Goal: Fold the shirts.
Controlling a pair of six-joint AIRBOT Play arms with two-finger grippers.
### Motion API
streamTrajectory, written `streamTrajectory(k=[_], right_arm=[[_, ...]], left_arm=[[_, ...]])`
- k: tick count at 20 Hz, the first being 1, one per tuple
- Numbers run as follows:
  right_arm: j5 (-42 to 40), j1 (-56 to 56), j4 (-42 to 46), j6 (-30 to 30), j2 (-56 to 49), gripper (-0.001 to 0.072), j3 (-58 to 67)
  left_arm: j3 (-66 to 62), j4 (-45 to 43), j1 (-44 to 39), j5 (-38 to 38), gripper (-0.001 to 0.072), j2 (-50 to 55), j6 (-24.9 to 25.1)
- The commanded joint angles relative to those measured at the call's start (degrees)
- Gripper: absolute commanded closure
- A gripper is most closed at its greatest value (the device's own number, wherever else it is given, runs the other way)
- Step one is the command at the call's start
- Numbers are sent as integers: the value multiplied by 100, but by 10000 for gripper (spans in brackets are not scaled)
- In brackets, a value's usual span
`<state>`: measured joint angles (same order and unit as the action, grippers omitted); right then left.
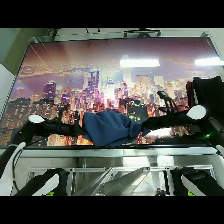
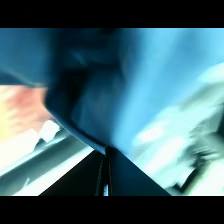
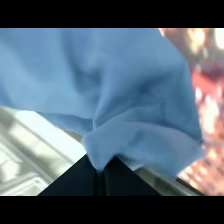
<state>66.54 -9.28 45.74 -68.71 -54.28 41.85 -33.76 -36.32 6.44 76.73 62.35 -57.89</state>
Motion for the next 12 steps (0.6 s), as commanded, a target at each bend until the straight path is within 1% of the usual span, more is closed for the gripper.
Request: streamTrajectory(k=[1, 2, 3, 4, 5, 7, 9, 10, 12], right_arm=[[485, 4, -308, 0, 669, 689, 1471], [457, 11, -310, 0, 831, 690, 2234], [409, 79, -315, -2, 925, 689, 3134], [345, 173, -302, -2, 944, 689, 3993], [240, 310, -291, -2, 940, 689, 4798], [-13, 627, -289, -7, 887, 689, 6203], [-103, 964, -291, -7, 809, 689, 7219], [-98, 1082, -291, -24, 752, 689, 7506], [-122, 1167, -284, -24, 645, 689, 7656]], left_arm=[[-1207, 2446, 610, 1392, 689, -1252, 136], [-1923, 3375, 833, 1436, 687, -1530, 122], [-2656, 4214, 1067, 1327, 686, -1711, 125], [-3473, 4894, 1368, 1097, 684, -1840, 129], [-4345, 5281, 1744, 846, 684, -1893, 129], [-5967, 5462, 2579, 496, 684, -1843, 66], [-7611, 5434, 3556, 258, 682, -1628, -247], [-8406, 5434, 4050, 210, 681, -1432, -452], [-9626, 5436, 4774, 44, 681, -962, -1043]])
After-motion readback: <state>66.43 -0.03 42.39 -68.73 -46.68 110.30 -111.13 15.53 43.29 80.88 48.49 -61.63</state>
